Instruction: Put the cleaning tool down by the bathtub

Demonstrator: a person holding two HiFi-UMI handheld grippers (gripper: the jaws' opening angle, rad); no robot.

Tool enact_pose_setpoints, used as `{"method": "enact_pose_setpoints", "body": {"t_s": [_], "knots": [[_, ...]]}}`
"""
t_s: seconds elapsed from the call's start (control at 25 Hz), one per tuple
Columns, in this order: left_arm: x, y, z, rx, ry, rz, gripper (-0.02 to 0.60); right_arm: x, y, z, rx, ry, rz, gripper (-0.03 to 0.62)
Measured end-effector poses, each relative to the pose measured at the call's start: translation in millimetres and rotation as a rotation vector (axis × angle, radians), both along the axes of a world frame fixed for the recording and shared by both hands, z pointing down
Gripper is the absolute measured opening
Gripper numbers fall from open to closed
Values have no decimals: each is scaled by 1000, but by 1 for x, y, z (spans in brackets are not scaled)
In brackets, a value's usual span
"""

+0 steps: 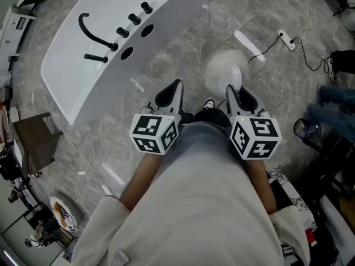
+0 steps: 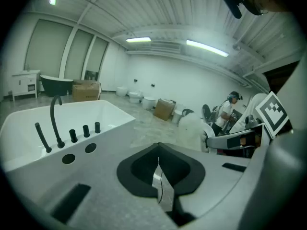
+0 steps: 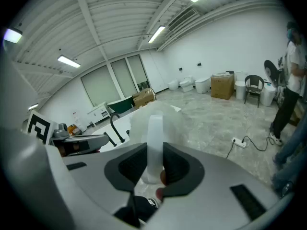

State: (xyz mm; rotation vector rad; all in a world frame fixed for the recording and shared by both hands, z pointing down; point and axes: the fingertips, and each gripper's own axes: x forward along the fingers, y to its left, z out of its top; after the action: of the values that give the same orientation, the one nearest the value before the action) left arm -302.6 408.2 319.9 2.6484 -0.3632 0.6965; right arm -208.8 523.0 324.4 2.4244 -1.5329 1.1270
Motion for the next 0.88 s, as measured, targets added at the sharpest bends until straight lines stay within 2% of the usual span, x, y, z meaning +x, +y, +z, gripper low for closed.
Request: {"method": "enact_pose_setpoints", "body": {"t_s": [0.44, 0.68, 0.88], "knots": [[8, 32, -5, -1, -21, 34, 3, 16, 25, 7, 16, -30, 34, 84], [2, 26, 3, -36, -54, 17, 3, 14, 21, 17, 21, -115, 55, 84], [12, 12, 11, -80, -49, 9, 3, 20, 6, 22, -9, -120, 49, 84]]}}
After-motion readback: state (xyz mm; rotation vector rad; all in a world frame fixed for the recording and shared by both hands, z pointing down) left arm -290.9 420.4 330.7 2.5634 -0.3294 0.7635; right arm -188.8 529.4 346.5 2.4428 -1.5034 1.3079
